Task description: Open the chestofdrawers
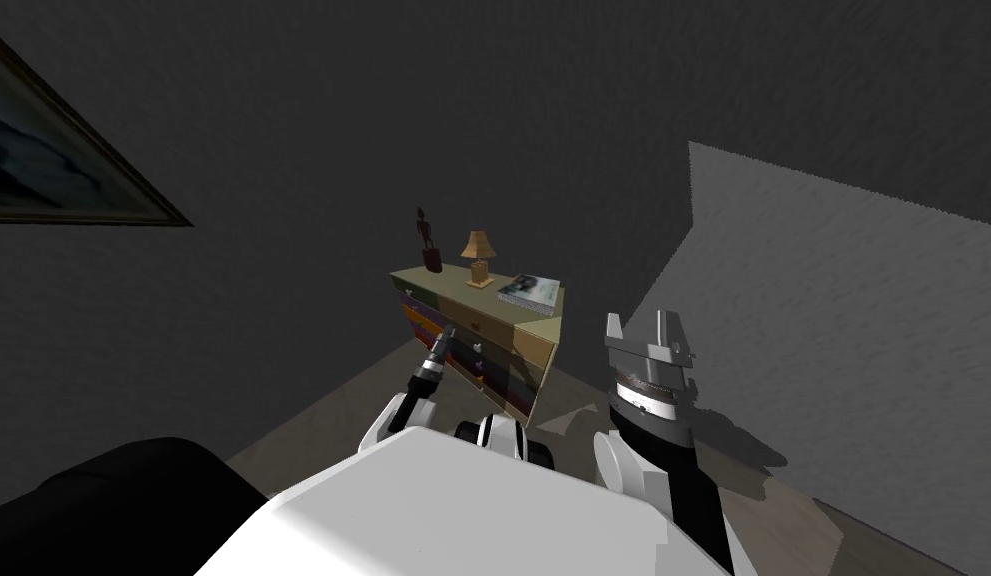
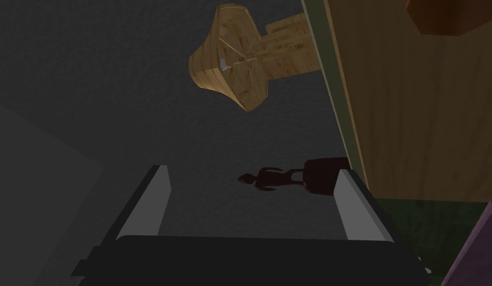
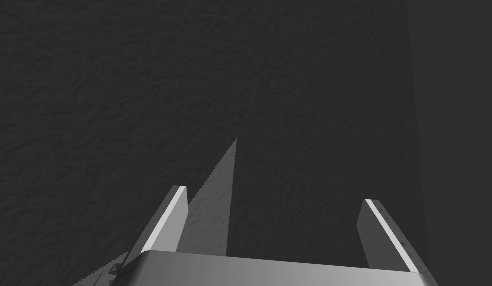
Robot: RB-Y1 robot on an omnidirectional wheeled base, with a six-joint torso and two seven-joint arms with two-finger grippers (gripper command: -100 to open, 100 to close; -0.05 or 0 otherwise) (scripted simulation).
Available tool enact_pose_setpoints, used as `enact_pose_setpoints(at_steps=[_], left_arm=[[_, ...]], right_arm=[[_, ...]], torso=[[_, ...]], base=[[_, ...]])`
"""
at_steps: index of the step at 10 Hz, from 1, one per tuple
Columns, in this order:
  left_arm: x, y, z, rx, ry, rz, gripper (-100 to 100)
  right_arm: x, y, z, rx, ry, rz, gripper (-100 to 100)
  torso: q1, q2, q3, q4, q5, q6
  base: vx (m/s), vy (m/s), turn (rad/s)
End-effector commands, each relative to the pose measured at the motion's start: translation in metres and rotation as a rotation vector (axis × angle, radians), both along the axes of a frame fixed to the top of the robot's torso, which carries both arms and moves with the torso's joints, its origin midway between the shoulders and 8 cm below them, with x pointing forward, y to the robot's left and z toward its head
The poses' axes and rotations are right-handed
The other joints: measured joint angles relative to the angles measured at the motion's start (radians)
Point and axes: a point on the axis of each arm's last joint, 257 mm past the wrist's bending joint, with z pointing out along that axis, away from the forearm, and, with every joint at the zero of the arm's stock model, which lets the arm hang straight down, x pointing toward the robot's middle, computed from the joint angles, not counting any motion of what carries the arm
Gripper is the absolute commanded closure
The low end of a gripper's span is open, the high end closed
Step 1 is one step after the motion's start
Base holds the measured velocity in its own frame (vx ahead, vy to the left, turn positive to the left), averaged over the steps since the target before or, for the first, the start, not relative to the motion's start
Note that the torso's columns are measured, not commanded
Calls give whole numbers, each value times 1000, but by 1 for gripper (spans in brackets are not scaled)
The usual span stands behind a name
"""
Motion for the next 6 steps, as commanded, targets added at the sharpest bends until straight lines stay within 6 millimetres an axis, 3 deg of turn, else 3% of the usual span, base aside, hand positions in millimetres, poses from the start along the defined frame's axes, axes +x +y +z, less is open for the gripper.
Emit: enact_pose_setpoints(at_steps=[1, 6], left_arm=[[6, -3, -21, 5, 37, -6, -100], [14, -9, -63, 10, 115, -18, -100]], right_arm=[[0, 0, 0, 0, 0, 0, 0], [0, 0, 0, 0, 0, 0, 0]], torso=[[0, 0, 0, 0, 0, 0], [0, 0, 0, 0, 0, 0]], base=[[31, 1, -39], [34, 5, -43]])
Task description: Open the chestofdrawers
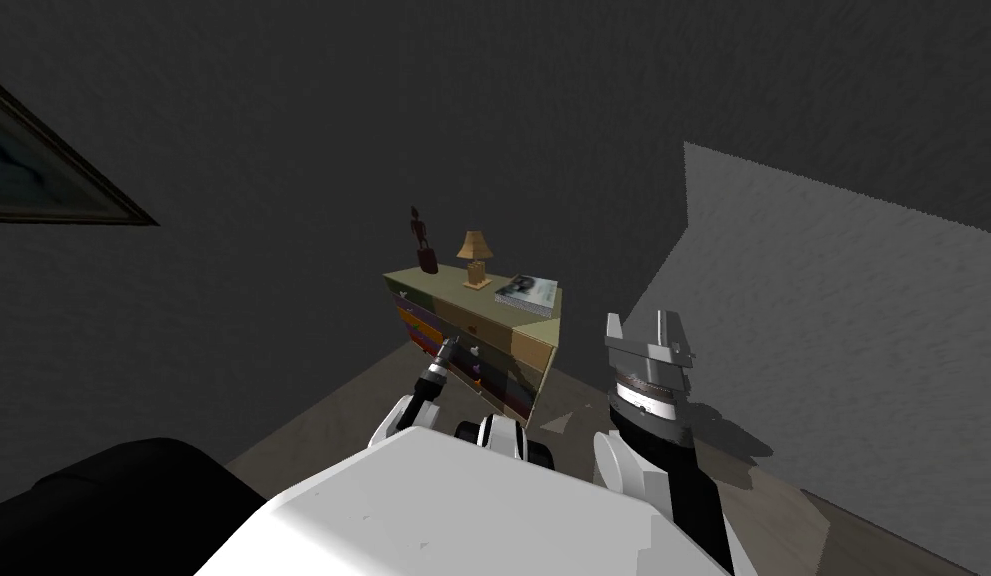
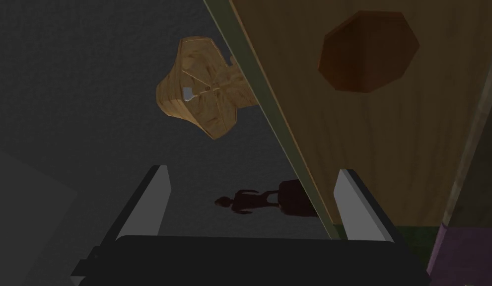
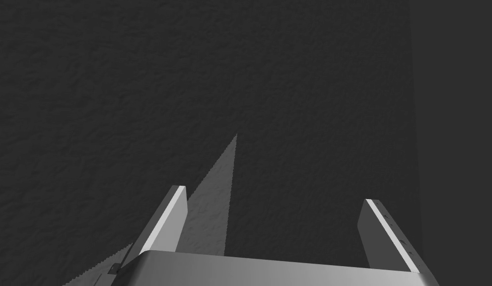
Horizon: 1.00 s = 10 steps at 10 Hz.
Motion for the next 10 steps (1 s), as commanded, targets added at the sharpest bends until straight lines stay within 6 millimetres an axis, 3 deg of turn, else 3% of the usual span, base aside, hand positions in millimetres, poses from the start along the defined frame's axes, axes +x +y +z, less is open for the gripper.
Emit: enact_pose_setpoints(at_steps=[1, 5, 8, 10], left_arm=[[3, -3, -24, -1, 43, -5, -100], [8, -14, -68, -6, 124, -17, -100], [9, -23, -89, -20, 164, -22, -100], [13, -21, -78, -17, 156, -18, -100]], right_arm=[[0, 0, 0, 0, 0, 0, 0], [0, 0, 0, 0, 0, 0, 0], [0, 0, 0, 0, 0, 0, 0], [0, 0, 0, 0, 0, 0, 0]], torso=[[0, 0, 0, 0, 0, 0], [0, 0, 0, 0, 0, 0], [0, 1, 1, 0, 0, 0], [0, 1, 1, 0, 0, 0]], base=[[41, -3, -47], [47, 6, -53], [39, 9, -39], [41, 0, -15]])
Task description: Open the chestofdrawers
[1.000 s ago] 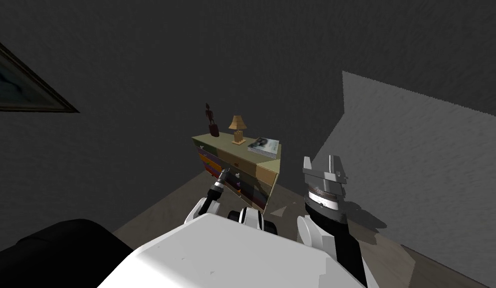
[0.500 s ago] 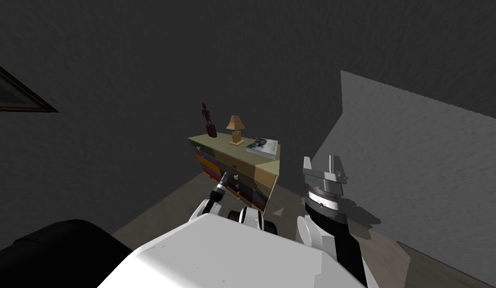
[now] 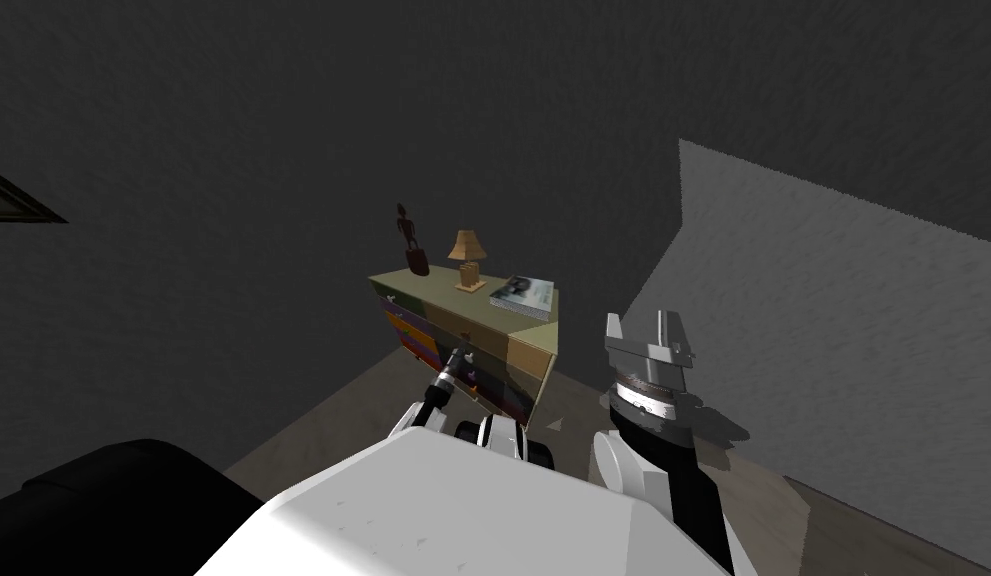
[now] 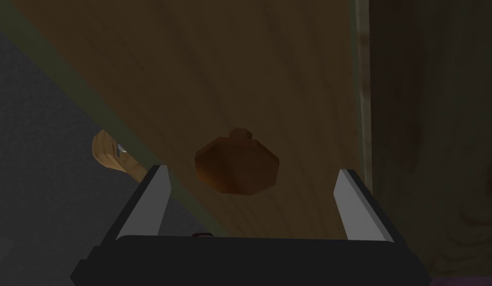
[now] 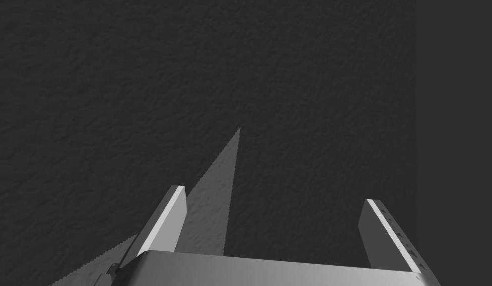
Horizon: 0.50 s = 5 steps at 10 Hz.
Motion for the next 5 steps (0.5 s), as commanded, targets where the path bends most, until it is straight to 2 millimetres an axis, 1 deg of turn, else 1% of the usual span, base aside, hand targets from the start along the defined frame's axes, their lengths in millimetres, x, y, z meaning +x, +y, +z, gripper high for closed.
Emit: enact_pose_setpoints(at_steps=[1, 2, 3, 4, 5], left_arm=[[7, 2, 9, 0, 0, 4, -100], [5, 1, 7, 0, -2, 3, -100], [1, 0, 1, 0, 0, 0, 100], [4, -1, 8, -1, -9, 0, 100], [3, 0, 10, -1, -9, -4, 100]], right_arm=[[0, 0, 0, 0, 0, 0, 0], [0, 0, 0, 0, 0, 0, 0], [0, 0, 0, 0, 0, 0, 0], [0, 0, 0, 0, 0, 0, 0], [0, 0, 0, 0, 0, 0, 0]], torso=[[0, -3, -1, -1, 0, 0], [0, -4, -2, -1, 0, 0], [0, -1, 0, 0, 0, 0], [2, 3, 3, -2, 2, 0], [3, -1, 0, -2, 2, 0]], base=[[88, -10, -28], [37, -6, -4], [-50, 3, 27], [-33, -1, 3], [-125, 20, 20]])
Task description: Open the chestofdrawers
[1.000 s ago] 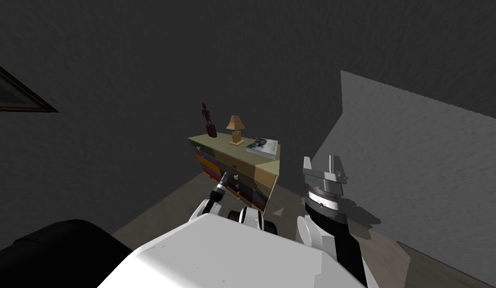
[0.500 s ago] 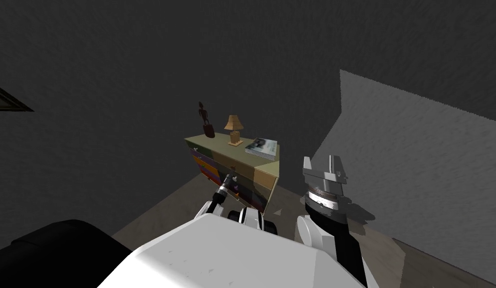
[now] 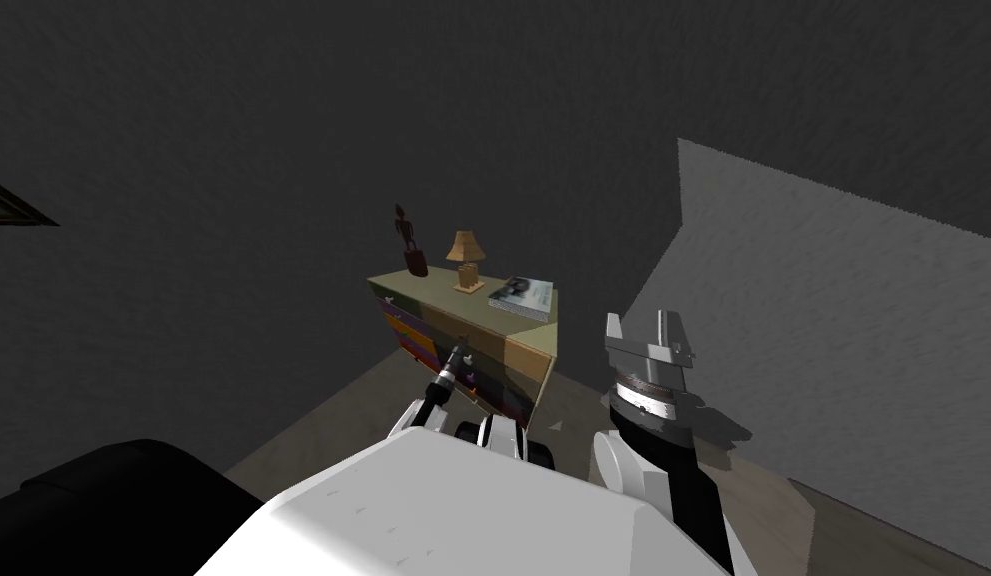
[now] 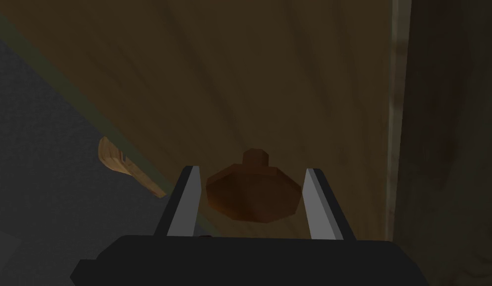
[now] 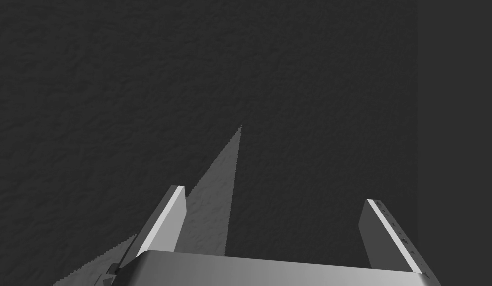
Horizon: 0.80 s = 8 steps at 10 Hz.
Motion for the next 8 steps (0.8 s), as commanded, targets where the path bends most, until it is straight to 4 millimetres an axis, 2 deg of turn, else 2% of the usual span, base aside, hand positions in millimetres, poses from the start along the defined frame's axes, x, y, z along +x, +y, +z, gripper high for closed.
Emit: enact_pose_setpoints(at_steps=[1, 3, 5, 8], left_arm=[[-2, 1, 1, 1, 8, -3, 100], [-3, 2, 2, 1, 15, -5, 100], [-7, 1, -1, 2, 19, -10, 100], [-12, 2, 0, 2, 22, -13, 100]], right_arm=[[0, 0, 0, 0, 0, 0, 0], [0, 0, 0, 0, 0, 0, 0], [0, 0, 0, 0, 0, 0, 0], [0, 0, 0, 0, 0, 0, 0]], torso=[[0, 4, 1, 1, -1, 0], [0, 2, 0, 2, -1, -1], [-2, -5, -4, 2, -3, -1], [-1, 2, 1, 1, -1, -1]], base=[[-162, 40, 12], [-164, 61, 4], [-93, 26, 7], [-181, 52, 22]])
